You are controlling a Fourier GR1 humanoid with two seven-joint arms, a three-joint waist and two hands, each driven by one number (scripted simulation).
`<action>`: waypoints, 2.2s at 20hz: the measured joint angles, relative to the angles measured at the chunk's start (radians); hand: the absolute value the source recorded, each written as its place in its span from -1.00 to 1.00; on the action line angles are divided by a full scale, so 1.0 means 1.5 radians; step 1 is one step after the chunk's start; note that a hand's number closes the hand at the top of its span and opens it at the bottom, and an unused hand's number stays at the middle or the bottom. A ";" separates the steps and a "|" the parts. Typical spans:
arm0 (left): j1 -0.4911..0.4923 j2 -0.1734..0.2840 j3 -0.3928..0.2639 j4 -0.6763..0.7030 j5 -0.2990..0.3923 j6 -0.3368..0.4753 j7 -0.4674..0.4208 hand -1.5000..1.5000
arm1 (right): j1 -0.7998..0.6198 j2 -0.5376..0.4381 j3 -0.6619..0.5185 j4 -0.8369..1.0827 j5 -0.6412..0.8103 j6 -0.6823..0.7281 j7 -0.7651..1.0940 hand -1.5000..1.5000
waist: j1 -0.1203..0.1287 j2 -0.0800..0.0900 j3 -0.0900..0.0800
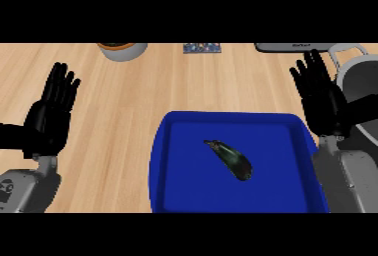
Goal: Pick the eggplant from the tray and place it in the pot
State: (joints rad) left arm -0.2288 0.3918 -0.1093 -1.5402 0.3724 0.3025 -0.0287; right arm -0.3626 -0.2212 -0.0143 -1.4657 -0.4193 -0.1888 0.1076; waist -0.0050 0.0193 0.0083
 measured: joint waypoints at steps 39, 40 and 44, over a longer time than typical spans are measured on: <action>0.144 -0.111 -0.074 0.008 -0.111 0.005 -0.116 0.00 | 0.082 -0.219 0.281 -0.188 0.534 0.374 -0.038 -1.00 | 0.006 -0.013 -0.006; 0.145 -0.118 -0.077 0.006 -0.117 0.007 -0.114 0.00 | 0.085 -0.204 0.288 -0.190 0.547 0.375 -0.027 -1.00 | 0.006 -0.013 -0.006; 0.139 -0.118 -0.069 -0.010 -0.126 0.004 -0.091 0.00 | 0.062 -0.164 0.310 -0.152 0.596 0.395 0.012 -1.00 | 0.007 -0.013 -0.006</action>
State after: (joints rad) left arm -0.0204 0.2154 -0.2123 -1.5554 0.1840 0.3086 -0.1653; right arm -0.2695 -0.4669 0.4504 -1.6933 0.4748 0.4031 0.1251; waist 0.0055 -0.0002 -0.0004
